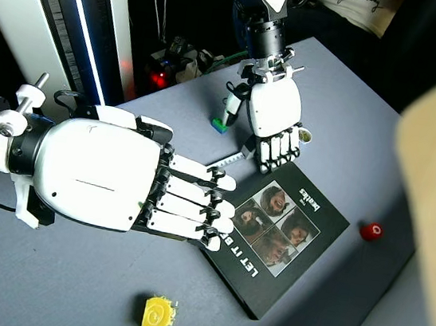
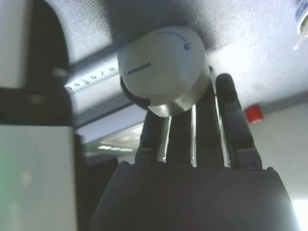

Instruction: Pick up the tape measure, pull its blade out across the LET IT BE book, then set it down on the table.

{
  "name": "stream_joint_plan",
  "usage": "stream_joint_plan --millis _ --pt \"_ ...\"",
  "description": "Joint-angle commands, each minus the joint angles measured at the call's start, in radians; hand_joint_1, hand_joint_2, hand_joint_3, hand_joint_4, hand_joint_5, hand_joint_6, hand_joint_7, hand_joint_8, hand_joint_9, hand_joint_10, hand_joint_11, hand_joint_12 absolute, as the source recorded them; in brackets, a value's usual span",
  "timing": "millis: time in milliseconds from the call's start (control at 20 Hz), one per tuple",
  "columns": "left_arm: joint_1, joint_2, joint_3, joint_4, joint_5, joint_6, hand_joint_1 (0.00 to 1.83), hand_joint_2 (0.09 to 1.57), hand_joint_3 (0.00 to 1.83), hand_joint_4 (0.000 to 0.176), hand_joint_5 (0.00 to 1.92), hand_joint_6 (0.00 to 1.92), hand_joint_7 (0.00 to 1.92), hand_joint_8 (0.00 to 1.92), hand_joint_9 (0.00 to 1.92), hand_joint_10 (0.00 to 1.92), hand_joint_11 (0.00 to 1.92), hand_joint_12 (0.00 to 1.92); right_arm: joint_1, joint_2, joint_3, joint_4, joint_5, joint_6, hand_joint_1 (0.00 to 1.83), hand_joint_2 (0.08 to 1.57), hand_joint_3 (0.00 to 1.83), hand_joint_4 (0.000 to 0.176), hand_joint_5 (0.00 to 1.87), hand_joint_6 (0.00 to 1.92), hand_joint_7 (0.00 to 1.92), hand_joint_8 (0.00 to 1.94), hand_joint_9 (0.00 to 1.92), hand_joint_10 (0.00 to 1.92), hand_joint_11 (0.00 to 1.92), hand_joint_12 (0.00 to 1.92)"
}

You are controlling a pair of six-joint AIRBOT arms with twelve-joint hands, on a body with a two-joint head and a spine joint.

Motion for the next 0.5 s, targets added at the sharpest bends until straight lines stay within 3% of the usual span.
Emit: stream_joint_plan --millis 0,50,100,150,250,300,450 --pt "0.012 -0.005 0.009 0.034 0.018 0.008 1.19 1.03 0.01 0.0 0.59 0.02 0.64 0.03 0.62 0.06 0.48 0.64 0.011 0.006 -0.005 0.004 0.124 0.003 0.03 1.1 0.0 0.117 0.16 0.0 0.16 0.0 0.13 0.0 0.0 0.69" --pt "0.012 -0.005 0.009 0.036 0.018 0.008 1.45 1.06 0.03 0.0 0.88 0.01 0.99 0.92 0.93 0.92 0.85 0.7 0.011 0.007 -0.006 0.004 0.124 0.003 0.04 1.1 0.0 0.117 0.17 0.01 0.17 0.0 0.13 0.0 0.0 0.7" --pt "0.012 -0.005 0.009 0.039 0.018 0.007 1.39 1.1 0.02 0.0 0.84 0.72 1.0 1.02 0.93 1.16 0.9 0.74 0.01 0.007 -0.006 0.004 0.124 0.003 0.04 1.1 0.0 0.117 0.17 0.01 0.16 0.0 0.13 0.0 0.0 0.7" --pt "0.012 -0.005 0.008 0.042 0.018 0.005 1.38 1.13 0.0 0.0 0.91 0.79 0.94 1.14 0.9 1.24 0.98 0.9 0.01 0.007 -0.007 0.003 0.124 0.003 0.04 1.1 0.0 0.117 0.17 0.01 0.17 0.0 0.13 0.0 0.0 0.69" --pt "0.012 -0.005 0.007 0.046 0.018 0.001 1.38 1.11 0.0 0.0 0.96 0.73 0.99 1.09 0.91 1.22 1.0 0.92 0.007 0.007 -0.008 0.003 0.129 0.003 0.05 1.1 0.0 0.117 0.17 0.0 0.17 0.0 0.14 0.01 0.0 0.69" --pt "0.011 -0.005 0.006 0.05 0.018 0.0 1.38 1.09 0.0 0.0 1.03 0.67 1.06 0.97 0.93 1.18 0.99 0.93 0.005 0.007 -0.009 0.002 0.131 0.003 0.05 1.1 0.0 0.117 0.17 0.0 0.18 0.0 0.15 0.01 0.0 0.71" --pt "0.011 -0.005 0.005 0.05 0.018 -0.001 1.39 1.08 0.0 0.0 1.06 0.63 1.07 0.94 0.95 1.16 0.96 0.92 0.005 0.008 -0.012 0.001 0.133 0.003 0.05 1.1 0.0 0.117 0.17 0.0 0.18 0.0 0.15 0.01 0.0 0.72"
